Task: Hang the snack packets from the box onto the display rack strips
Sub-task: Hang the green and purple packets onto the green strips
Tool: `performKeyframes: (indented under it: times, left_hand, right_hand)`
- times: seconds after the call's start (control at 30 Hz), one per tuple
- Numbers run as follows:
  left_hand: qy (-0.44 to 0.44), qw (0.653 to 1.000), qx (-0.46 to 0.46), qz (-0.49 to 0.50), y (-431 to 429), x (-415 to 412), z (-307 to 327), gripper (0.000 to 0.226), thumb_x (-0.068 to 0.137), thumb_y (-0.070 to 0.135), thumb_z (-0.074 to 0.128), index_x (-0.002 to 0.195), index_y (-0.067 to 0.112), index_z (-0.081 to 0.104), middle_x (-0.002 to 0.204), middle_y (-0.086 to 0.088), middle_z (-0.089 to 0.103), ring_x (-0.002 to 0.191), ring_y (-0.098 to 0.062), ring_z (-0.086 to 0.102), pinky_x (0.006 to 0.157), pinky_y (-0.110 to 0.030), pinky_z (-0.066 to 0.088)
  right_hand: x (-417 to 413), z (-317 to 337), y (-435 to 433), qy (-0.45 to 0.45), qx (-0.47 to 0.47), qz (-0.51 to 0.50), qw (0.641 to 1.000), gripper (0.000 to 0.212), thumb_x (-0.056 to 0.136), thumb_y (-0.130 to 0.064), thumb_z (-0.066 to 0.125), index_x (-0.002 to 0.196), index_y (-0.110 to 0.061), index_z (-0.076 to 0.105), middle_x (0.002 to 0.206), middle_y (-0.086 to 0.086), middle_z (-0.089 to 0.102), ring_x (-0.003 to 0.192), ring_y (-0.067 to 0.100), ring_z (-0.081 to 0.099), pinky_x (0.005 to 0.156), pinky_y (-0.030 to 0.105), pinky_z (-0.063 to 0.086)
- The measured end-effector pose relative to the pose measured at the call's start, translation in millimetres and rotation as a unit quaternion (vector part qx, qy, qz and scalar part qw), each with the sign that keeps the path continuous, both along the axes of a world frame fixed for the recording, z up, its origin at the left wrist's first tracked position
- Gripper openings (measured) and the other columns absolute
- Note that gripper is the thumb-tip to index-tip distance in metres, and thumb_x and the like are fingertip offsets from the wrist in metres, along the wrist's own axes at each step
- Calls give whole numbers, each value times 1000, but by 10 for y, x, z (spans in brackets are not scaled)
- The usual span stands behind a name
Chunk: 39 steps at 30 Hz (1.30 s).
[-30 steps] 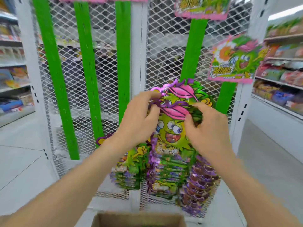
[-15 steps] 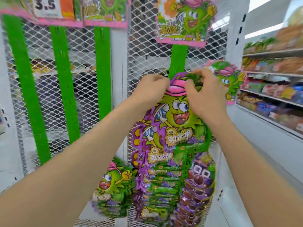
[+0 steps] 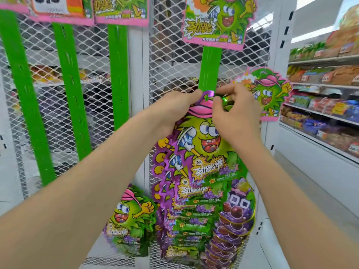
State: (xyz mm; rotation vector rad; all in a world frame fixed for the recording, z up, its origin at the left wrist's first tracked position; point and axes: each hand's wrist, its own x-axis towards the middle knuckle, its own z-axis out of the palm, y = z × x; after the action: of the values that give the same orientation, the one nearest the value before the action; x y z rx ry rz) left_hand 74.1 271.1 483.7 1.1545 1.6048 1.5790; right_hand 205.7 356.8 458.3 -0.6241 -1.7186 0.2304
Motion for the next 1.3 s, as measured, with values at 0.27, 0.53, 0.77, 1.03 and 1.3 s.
performKeyframes:
  times: [0.27,0.53,0.77,1.03,1.3]
  left_hand:
    - [380,899,127,179,-52,-23,-329,29,98,23,72,127,20,72,113,2,77,107,-17,71,101,-38,54]
    - [525,801,191,214,-736,29,-1822,19,86,13,79,100,19,69,100,4,64,97,-22,59,84,-36,45]
    - [431,846,-310,-50,-1344,-107,-4226,13,83,41,69,94,33,69,87,13,72,85,-15,71,72,-35,58]
    - [286,793,-506,-181,-1443,144,-5652,63,97,34,70,149,7,46,138,-8,58,126,-26,58,99,-34,49]
    - [115,849,-515,27,-1322,499,-6076,110,74,42,94,153,-2,32,155,-27,35,142,-41,42,112,-41,42]
  right_hand:
    - [61,-290,17,-58,38,-32,997,30,93,-37,69,119,-27,60,111,-8,65,105,21,59,96,50,46]
    - [255,-1565,-743,-224,36,115,967,14,84,-25,58,95,-23,67,79,-3,64,77,23,62,73,41,53]
    - [384,-3030,-1018,-695,-129,189,682,17,93,-32,55,103,-20,64,99,13,60,105,38,68,81,42,56]
    - [331,-3489,-853,-780,-106,211,579,7,101,-24,54,100,-17,51,87,0,40,82,24,51,65,32,38]
    - [287,-3669,-914,-796,-102,206,560,16,102,-25,54,116,-17,57,105,9,54,92,33,64,69,38,51]
